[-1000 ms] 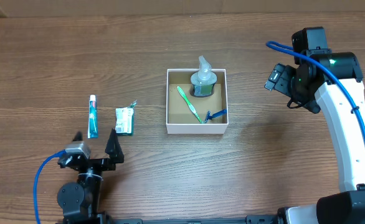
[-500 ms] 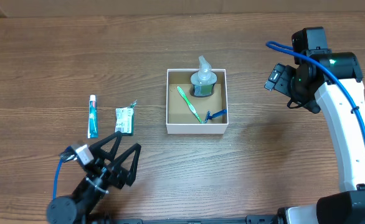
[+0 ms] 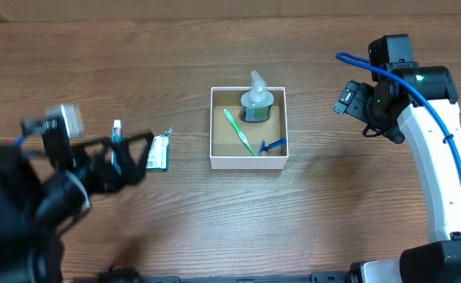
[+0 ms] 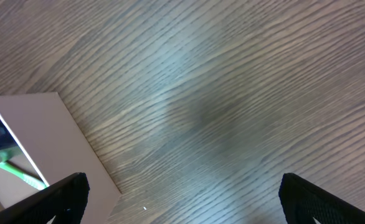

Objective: Pack container

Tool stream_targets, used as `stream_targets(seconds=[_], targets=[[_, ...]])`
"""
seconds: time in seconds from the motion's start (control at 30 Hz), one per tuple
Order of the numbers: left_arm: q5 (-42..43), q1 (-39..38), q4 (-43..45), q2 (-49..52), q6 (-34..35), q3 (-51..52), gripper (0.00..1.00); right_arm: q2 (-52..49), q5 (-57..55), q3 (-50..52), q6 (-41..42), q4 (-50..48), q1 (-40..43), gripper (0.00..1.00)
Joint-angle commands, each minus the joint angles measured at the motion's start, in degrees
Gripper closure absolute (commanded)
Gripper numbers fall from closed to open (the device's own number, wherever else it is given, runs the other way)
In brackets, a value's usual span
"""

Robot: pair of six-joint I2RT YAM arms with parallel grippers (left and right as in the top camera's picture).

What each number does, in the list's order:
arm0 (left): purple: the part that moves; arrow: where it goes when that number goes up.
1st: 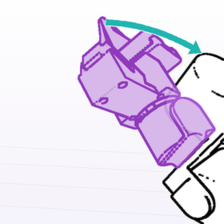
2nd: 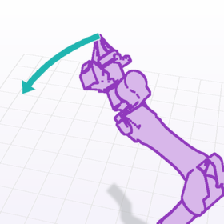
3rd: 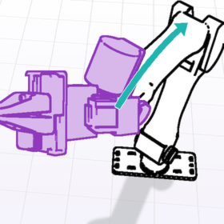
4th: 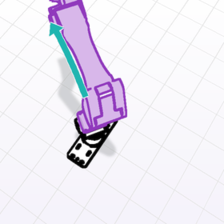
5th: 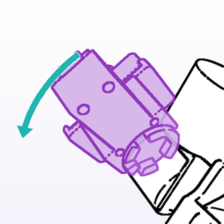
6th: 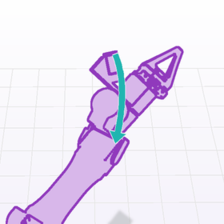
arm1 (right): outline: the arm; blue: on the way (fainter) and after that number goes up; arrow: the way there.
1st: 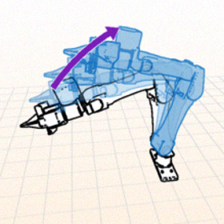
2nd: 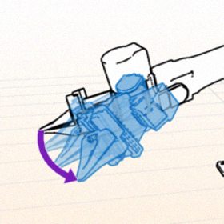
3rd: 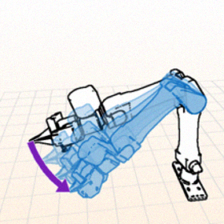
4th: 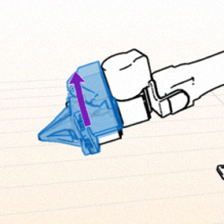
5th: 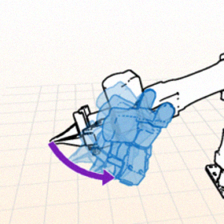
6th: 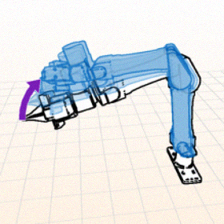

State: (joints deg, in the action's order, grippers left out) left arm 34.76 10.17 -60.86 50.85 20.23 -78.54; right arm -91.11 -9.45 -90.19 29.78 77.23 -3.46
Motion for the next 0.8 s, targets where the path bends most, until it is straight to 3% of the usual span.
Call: stream_targets(seconds=[0.0, 0.2, 0.27, 0.37, 0.57, 0.77], targets=[[-10.3, 0.3, -1.2, 9.8, -4.0, -1.0, 0.00, 1.7, -1.0, 0.0, 0.0, -0.2, 0.1, 0.00], [-11.4, -1.2, -1.9, 23.2, -10.1, 3.4, 0.04, 1.7, -1.0, 0.0, 0.0, -0.2, 0.1, 0.00], [-14.1, -3.6, 0.4, 26.5, -12.1, 6.3, 0.00, 1.7, -1.0, 0.0, 0.0, -0.2, 0.1, 0.00], [-25.7, -9.5, 5.3, 28.6, -11.4, 10.9, 0.00, 1.7, -1.0, 0.0, 0.0, -0.2, 0.1, 0.00], [-39.0, -20.0, 14.2, 28.9, -7.1, 16.6, 0.00, 1.7, -1.0, 0.0, 0.0, -0.2, 0.1, 0.00], [-39.7, -20.6, 21.9, 30.9, -6.7, 23.6, 0.00, 1.7, -1.0, 0.0, 0.0, -0.2, 0.1, 0.00]])
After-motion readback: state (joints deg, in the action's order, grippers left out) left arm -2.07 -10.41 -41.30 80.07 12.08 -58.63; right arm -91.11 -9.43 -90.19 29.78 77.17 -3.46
